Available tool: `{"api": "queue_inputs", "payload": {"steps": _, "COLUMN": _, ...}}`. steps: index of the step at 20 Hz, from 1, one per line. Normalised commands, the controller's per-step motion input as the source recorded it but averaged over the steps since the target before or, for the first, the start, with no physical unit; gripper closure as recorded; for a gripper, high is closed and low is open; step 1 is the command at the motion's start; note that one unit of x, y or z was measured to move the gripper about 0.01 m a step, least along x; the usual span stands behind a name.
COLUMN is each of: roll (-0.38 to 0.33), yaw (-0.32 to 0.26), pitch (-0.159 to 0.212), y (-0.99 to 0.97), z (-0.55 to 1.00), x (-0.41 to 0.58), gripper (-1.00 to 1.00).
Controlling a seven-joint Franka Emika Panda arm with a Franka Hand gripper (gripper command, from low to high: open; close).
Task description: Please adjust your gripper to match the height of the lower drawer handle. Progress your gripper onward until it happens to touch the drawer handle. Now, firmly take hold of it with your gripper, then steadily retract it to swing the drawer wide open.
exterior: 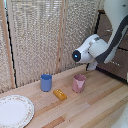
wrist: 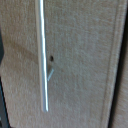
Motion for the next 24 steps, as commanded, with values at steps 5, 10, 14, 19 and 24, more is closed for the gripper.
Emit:
{"api": "queue_inputs", "payload": {"steps": 5, "roll": -0.122, "yaw": 0.074, "pitch": -0.042, "y": -0.46, "z": -0.18, "x": 0.000, "gripper": -1.00}}
{"api": "queue_inputs", "payload": {"steps": 10, "roll": -0.145, "yaw": 0.070, "pitch": 0.000, "y": -0.44, "z": -0.13, "x": -0.004, "gripper": -1.00}}
{"api": "queue_inputs", "payload": {"steps": 14, "roll": -0.070, "yaw": 0.092, "pitch": 0.009, "y": -0.33, "z": 0.00, "x": -0.112, "gripper": -1.00}}
{"api": "queue_inputs", "payload": {"steps": 19, "roll": 0.009, "yaw": 0.065, "pitch": 0.005, "y": -0.30, "z": 0.00, "x": -0.094, "gripper": 1.00}}
{"api": "queue_inputs", "payload": {"steps": 24, "roll": 0.074, "yaw": 0.045, "pitch": 0.000, "y": -0.55, "z": 0.00, "x": -0.077, "gripper": 1.00}}
